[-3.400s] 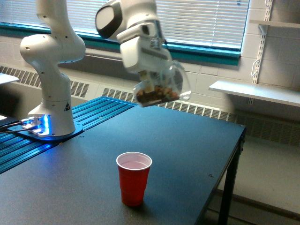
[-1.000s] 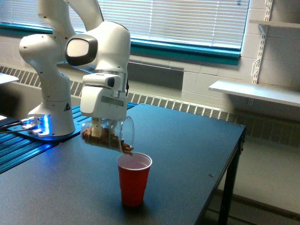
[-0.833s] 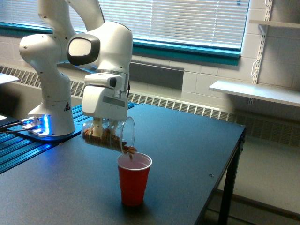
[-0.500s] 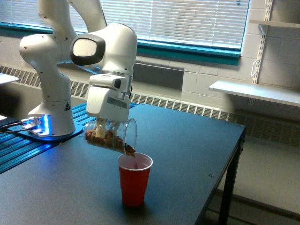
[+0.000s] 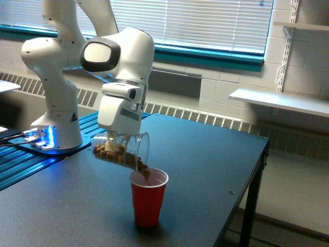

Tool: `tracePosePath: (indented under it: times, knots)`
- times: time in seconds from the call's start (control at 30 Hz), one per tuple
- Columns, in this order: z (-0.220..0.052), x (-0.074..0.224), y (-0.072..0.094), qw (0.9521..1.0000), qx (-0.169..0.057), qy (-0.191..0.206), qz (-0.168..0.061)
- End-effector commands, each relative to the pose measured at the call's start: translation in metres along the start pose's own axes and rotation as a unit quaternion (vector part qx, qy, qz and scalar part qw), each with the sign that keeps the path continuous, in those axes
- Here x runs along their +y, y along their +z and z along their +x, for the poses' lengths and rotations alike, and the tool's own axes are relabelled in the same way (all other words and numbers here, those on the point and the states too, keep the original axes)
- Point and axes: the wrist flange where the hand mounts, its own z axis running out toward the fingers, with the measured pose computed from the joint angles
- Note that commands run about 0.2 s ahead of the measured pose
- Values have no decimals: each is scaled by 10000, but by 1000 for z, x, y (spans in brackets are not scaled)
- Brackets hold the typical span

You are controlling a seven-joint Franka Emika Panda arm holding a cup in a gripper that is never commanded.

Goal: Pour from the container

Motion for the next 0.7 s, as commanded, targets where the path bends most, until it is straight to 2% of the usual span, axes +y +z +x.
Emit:
tracePosePath:
  times: [0.03, 0.7]
  knots:
    - [5, -6, -3, 9999, 29, -95, -84]
    - [11, -20, -4, 9980, -55, -566, -266]
